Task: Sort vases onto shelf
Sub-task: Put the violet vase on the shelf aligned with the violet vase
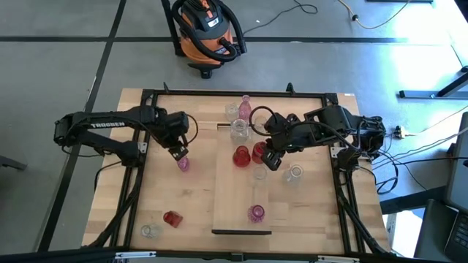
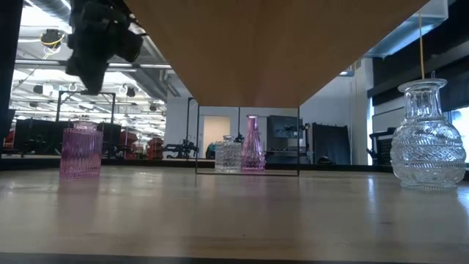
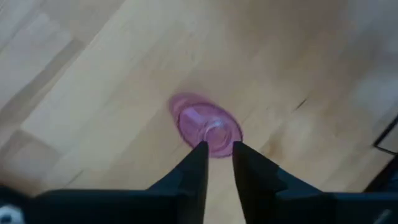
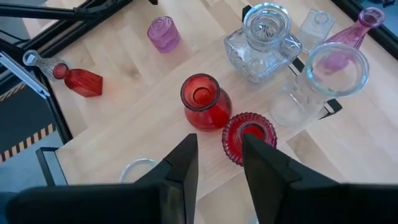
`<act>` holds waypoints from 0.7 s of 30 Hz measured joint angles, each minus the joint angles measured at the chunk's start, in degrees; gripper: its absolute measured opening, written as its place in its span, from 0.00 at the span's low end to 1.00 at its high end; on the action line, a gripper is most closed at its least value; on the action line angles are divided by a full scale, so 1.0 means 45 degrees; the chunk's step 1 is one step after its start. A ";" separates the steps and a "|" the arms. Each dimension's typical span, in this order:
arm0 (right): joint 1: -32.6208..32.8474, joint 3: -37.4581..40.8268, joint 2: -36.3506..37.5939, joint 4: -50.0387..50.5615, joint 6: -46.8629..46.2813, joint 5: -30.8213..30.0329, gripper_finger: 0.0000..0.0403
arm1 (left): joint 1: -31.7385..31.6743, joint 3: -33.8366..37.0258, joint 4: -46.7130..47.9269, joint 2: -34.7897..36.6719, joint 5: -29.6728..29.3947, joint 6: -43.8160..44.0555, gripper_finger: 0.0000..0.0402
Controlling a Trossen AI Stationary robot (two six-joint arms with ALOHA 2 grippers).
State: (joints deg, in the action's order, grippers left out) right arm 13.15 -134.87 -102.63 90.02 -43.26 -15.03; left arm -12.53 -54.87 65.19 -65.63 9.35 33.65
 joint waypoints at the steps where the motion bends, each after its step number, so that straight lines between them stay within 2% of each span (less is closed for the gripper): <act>1: 0.0000 0.0000 0.0000 0.0000 0.0022 0.0000 0.27 | 0.0256 0.0000 0.0115 0.0000 -0.0198 0.0250 0.20; 8: 0.0000 0.0000 -0.0010 0.0000 0.0066 0.0003 0.27 | 0.1290 0.0911 -0.0182 0.0000 -0.0625 0.1742 0.28; 14: 0.0000 0.0000 -0.0010 0.0000 0.0119 0.0041 0.27 | 0.1607 0.2447 -0.2091 -0.0010 -0.0713 0.2918 0.29; 18: 0.0005 0.0000 -0.0010 0.0000 0.0154 0.0313 0.27 | 0.1607 0.2722 -0.3305 -0.0010 -0.0970 0.3442 0.29; 21: 0.0172 0.0000 -0.0010 0.0000 0.0222 0.0428 0.27 | 0.1607 0.2730 -0.3415 -0.0010 -0.1230 0.3691 0.29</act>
State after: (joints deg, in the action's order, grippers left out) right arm 13.92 -134.87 -102.67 90.02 -42.26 -13.10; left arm -5.30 -42.59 49.83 -65.67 3.81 50.26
